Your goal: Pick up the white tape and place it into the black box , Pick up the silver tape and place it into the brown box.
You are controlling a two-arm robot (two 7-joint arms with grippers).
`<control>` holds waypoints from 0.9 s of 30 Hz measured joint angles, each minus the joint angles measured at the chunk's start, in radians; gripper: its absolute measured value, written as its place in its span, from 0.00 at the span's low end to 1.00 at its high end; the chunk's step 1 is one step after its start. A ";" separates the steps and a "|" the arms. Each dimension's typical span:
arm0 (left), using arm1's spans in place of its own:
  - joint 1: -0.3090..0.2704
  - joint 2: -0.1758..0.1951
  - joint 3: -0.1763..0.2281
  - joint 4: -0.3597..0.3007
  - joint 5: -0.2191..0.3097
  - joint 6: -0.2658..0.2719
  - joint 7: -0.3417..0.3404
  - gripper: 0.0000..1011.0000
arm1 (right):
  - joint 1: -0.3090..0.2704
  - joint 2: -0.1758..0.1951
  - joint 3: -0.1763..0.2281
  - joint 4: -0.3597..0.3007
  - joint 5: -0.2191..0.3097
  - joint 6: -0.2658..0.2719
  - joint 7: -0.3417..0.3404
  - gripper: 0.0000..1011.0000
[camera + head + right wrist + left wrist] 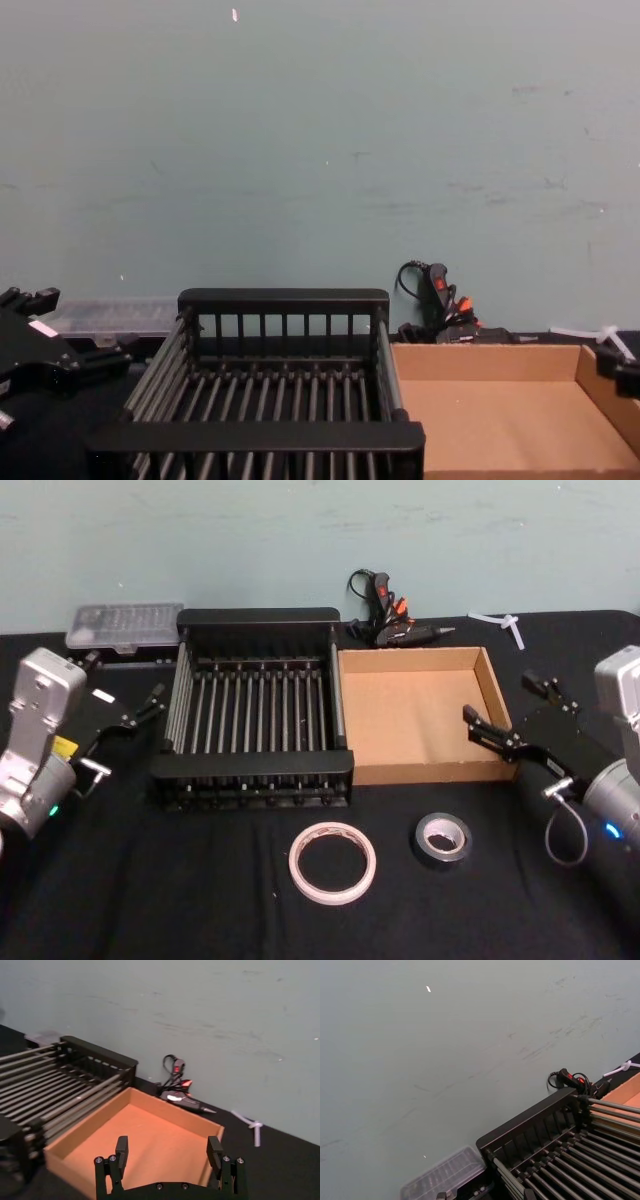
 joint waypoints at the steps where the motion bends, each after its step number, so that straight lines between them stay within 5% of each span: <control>1: 0.000 0.000 0.000 0.000 0.000 0.000 0.000 0.99 | -0.008 0.001 0.003 -0.009 0.003 0.004 0.002 0.99; 14: 0.000 0.000 0.000 0.000 0.000 0.000 0.000 0.99 | -0.121 0.029 0.035 -0.120 0.035 0.079 0.049 0.99; 27: 0.000 0.000 0.000 0.000 0.000 0.000 0.000 0.99 | -0.205 0.039 0.058 -0.164 0.048 0.170 0.077 0.99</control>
